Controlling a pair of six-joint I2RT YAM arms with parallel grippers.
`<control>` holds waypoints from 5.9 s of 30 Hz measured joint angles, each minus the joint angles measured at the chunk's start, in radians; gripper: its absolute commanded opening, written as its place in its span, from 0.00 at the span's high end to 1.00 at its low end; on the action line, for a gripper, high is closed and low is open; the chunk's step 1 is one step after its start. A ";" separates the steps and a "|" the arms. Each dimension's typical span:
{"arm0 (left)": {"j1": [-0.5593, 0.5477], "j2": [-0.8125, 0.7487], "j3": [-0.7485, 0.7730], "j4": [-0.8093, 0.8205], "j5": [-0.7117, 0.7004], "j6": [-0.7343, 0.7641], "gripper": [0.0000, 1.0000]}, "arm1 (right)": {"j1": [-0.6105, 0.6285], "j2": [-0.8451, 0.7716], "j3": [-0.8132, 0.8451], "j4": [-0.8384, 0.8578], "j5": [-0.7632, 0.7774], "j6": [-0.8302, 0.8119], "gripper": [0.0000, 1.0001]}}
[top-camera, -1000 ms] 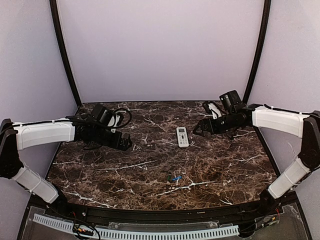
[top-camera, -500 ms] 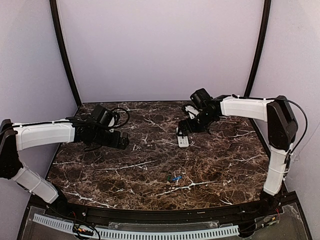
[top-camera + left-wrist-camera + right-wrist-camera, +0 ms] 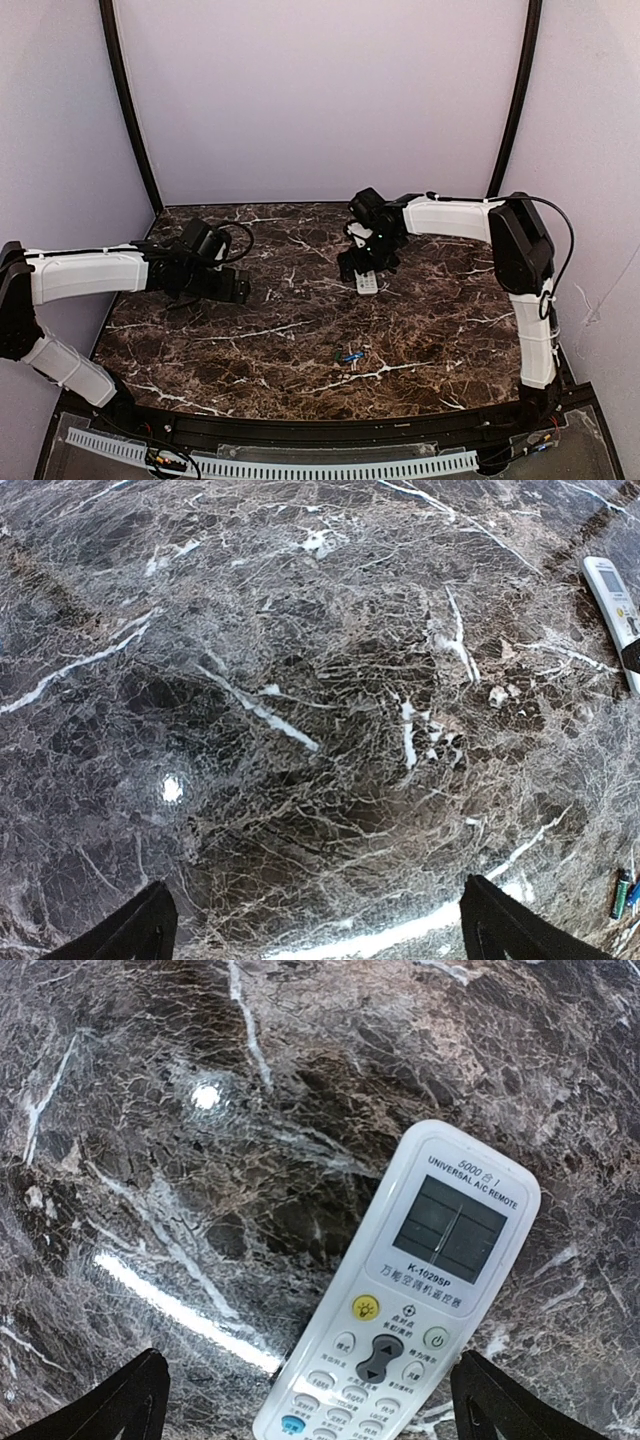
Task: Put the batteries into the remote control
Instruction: Pick up the remote control from the center of the board, then pass from the right arm to the left, then pass from the left arm to the right
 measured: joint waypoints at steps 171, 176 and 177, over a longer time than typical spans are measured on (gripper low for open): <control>-0.240 0.031 0.206 0.435 0.303 0.272 0.77 | -0.085 -0.665 -0.447 0.790 -0.677 0.337 0.01; -0.240 0.031 0.206 0.322 0.230 0.306 0.78 | -0.042 -0.666 -0.450 0.671 -0.589 0.273 0.01; -0.240 0.032 0.206 0.312 0.228 0.307 0.78 | -0.031 -0.666 -0.449 0.653 -0.584 0.261 0.02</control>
